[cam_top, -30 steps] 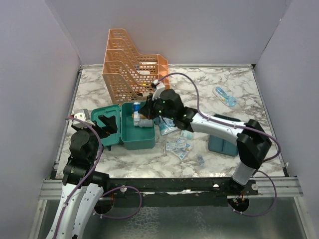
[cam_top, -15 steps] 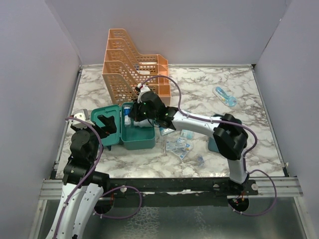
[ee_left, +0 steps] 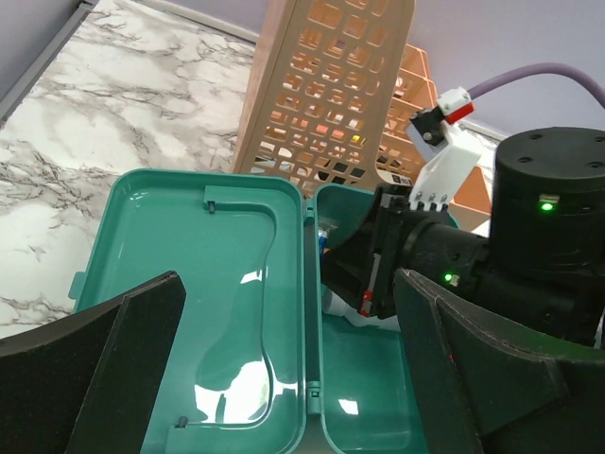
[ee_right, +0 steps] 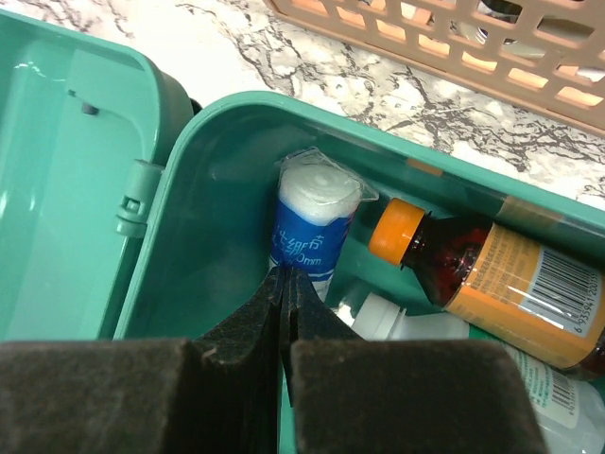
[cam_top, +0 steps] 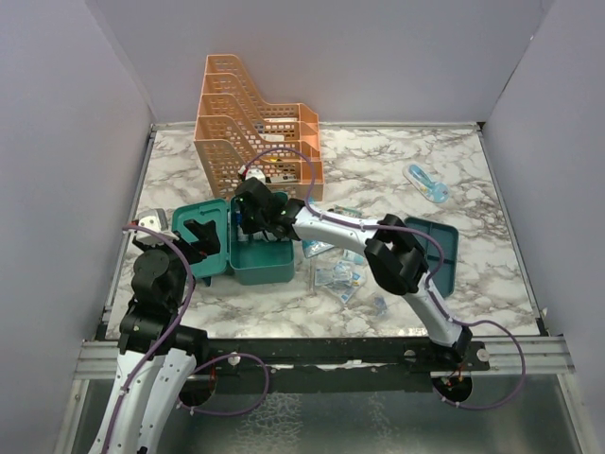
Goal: Organize the medicine kit
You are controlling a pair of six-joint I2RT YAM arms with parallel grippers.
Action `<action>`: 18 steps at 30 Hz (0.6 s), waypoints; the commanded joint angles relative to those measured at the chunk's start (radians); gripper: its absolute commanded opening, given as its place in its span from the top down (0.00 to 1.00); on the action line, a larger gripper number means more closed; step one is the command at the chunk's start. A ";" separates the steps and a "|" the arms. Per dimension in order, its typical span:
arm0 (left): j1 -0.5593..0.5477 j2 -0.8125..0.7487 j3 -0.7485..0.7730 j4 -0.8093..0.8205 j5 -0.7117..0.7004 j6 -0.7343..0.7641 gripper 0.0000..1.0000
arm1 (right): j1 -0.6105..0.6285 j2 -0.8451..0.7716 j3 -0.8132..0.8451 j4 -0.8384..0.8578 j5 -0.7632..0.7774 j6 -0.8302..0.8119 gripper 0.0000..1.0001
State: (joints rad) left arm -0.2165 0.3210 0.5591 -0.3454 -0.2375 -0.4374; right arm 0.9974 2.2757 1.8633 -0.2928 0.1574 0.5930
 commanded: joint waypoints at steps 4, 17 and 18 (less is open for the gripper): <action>0.001 -0.013 -0.007 0.006 -0.016 0.011 0.04 | 0.027 0.098 0.144 -0.153 0.175 0.006 0.99; 0.000 -0.010 -0.008 0.009 -0.011 0.013 0.04 | 0.027 0.129 0.180 -0.247 0.356 0.051 0.99; 0.001 -0.010 -0.010 0.009 -0.011 0.012 0.04 | 0.027 0.127 0.175 -0.244 0.354 0.051 0.99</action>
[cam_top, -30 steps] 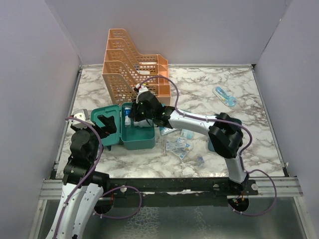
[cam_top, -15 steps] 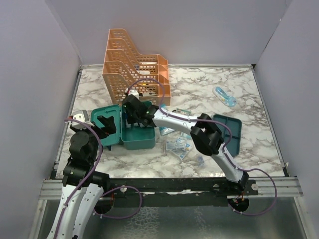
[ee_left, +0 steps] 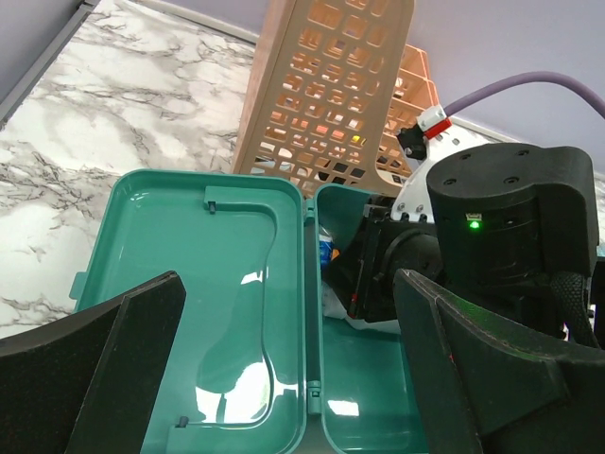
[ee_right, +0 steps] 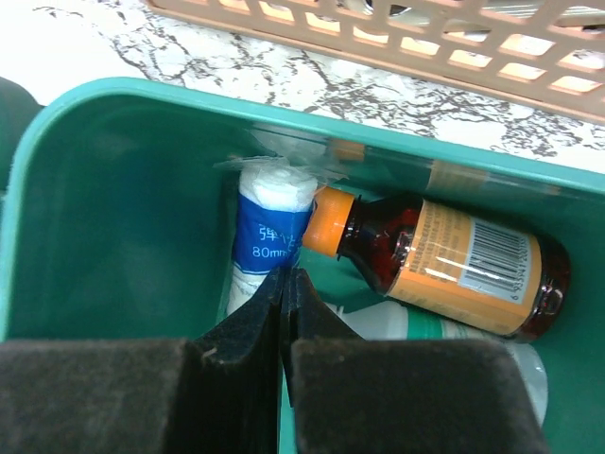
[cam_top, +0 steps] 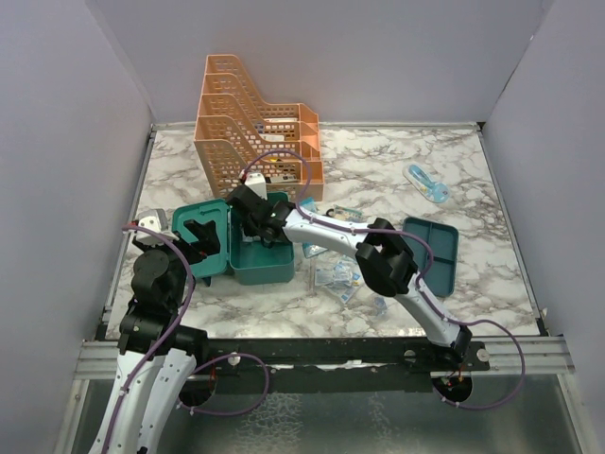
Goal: Organize the medicine kit
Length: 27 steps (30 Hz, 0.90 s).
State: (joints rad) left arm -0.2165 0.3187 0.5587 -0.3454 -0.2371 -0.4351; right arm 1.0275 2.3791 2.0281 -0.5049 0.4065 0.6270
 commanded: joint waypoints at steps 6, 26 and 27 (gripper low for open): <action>0.001 -0.009 -0.007 0.009 -0.007 0.010 0.04 | -0.003 0.006 -0.019 0.023 0.015 -0.004 0.99; 0.000 -0.038 0.002 -0.003 0.003 0.008 0.04 | -0.005 -0.127 -0.049 0.130 -0.094 -0.048 0.69; 0.000 -0.037 0.008 -0.009 0.011 0.005 0.04 | -0.003 -0.146 -0.042 0.131 -0.106 -0.056 0.69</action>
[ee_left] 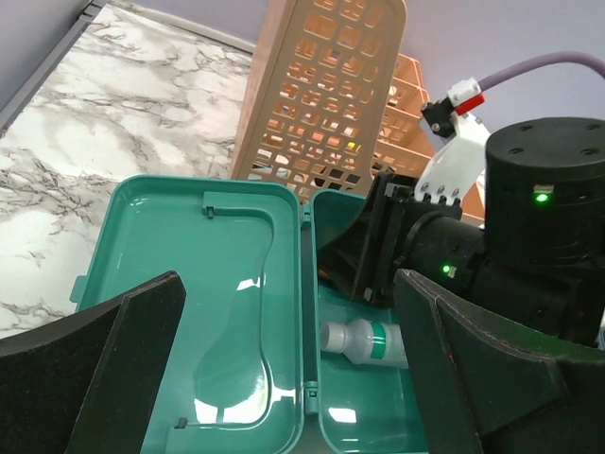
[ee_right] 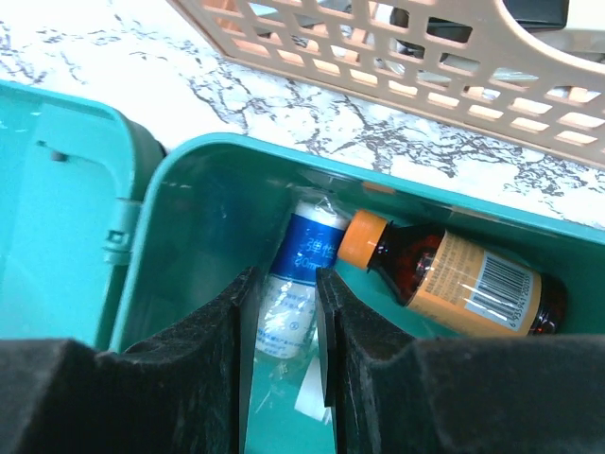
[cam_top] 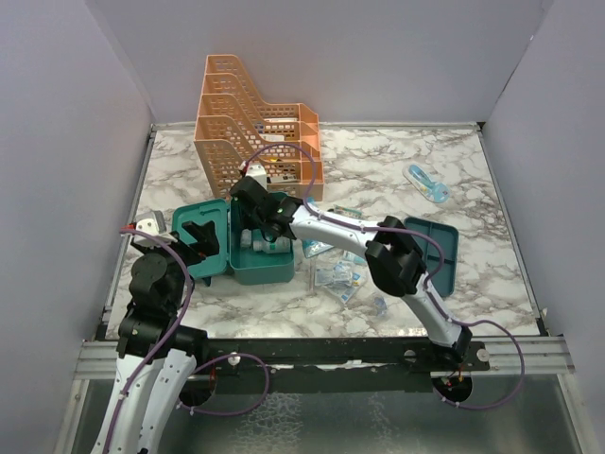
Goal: Organize the medicine kit
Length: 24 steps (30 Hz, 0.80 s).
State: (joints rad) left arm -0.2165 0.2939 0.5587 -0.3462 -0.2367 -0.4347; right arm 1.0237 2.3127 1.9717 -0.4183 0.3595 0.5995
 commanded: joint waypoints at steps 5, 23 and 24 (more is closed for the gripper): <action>0.000 0.002 0.066 -0.016 0.049 0.015 0.04 | 0.000 -0.170 0.006 0.061 -0.098 -0.056 0.67; -0.001 0.090 0.239 -0.019 0.535 0.108 0.01 | -0.011 -0.802 -0.498 -0.133 0.068 -0.061 0.54; -0.001 0.094 0.236 -0.007 0.556 0.092 0.01 | -0.011 -0.844 -0.539 -0.137 0.063 -0.064 0.52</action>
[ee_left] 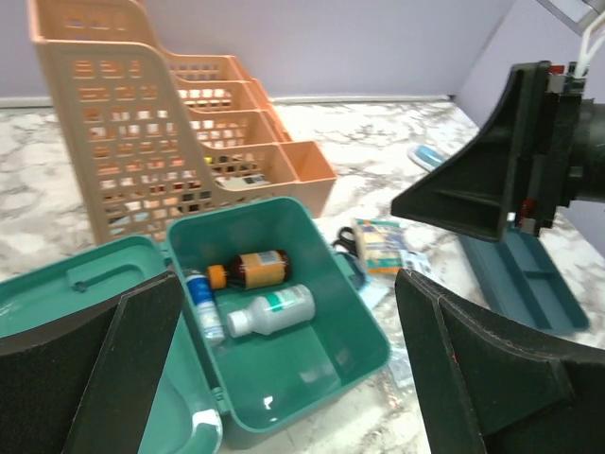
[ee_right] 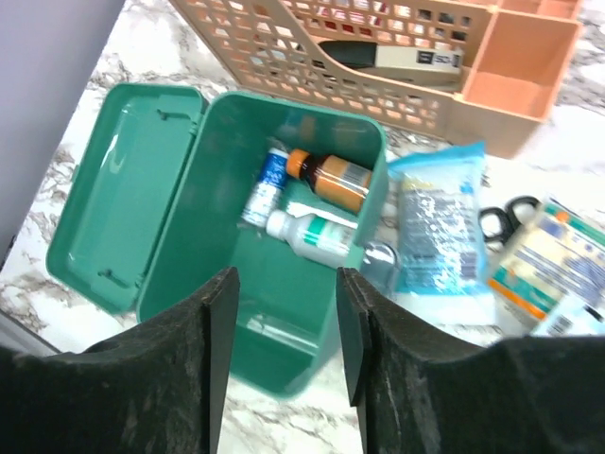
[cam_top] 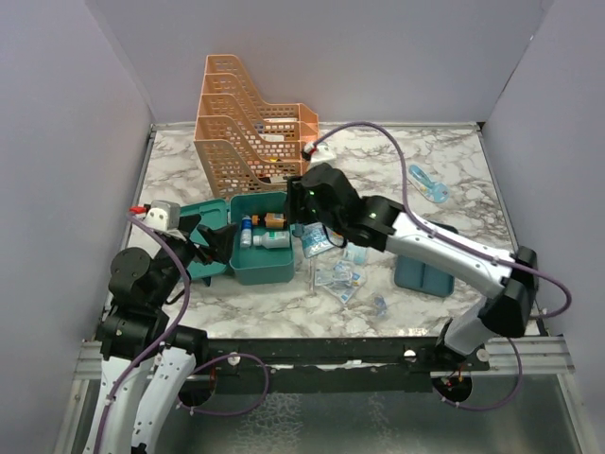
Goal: Organize the medicine kit
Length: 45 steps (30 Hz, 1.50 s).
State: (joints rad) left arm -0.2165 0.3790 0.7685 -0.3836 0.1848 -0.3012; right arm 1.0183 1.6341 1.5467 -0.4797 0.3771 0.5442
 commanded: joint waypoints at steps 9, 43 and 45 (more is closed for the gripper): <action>-0.001 0.032 0.006 0.062 0.182 -0.164 0.04 | -0.081 -0.368 -0.461 -0.061 -0.023 0.066 0.50; -0.001 0.047 -0.047 0.057 0.086 -0.207 0.11 | -0.301 0.367 -0.143 0.164 -0.314 -0.300 0.59; -0.001 0.050 -0.048 0.057 0.083 -0.205 0.13 | -0.303 0.376 -0.146 0.165 -0.296 -0.313 0.60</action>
State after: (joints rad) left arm -0.2165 0.4358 0.7338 -0.3626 0.2966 -0.5041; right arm 0.7143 1.9831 1.3769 -0.2958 0.0284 0.2855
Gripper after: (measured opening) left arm 0.887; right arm 0.408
